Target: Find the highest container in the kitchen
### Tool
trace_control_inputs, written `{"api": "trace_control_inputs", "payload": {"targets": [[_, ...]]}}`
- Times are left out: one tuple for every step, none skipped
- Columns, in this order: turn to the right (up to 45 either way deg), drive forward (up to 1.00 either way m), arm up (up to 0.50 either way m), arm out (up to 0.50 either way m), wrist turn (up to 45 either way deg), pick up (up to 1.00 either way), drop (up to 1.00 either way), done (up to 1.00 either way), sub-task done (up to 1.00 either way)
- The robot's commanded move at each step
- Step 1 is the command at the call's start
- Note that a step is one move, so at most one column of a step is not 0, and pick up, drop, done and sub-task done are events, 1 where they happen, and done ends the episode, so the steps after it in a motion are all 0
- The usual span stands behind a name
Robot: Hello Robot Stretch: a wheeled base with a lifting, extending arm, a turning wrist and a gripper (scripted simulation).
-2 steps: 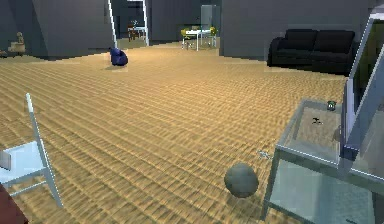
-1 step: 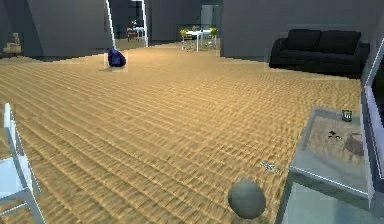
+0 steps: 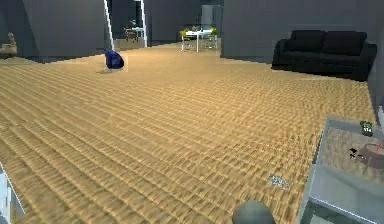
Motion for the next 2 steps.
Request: {"api": "trace_control_inputs", "payload": {"targets": [[-15.0, 0.0, 0.0, 0.0, 0.0, 0.0, 0.0, 0.0, 0.0], [0.0, 0.75, 0.0, 0.0, 0.0, 0.0, 0.0, 0.0, 0.0]]}}
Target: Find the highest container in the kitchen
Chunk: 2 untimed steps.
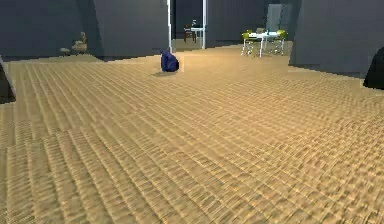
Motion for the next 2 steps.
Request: {"api": "trace_control_inputs", "payload": {"targets": [[18.0, 0.0, 0.0, 0.0, 0.0, 0.0, 0.0, 0.0, 0.0], [0.0, 1.0, 0.0, 0.0, 0.0, 0.0, 0.0, 0.0, 0.0]]}}
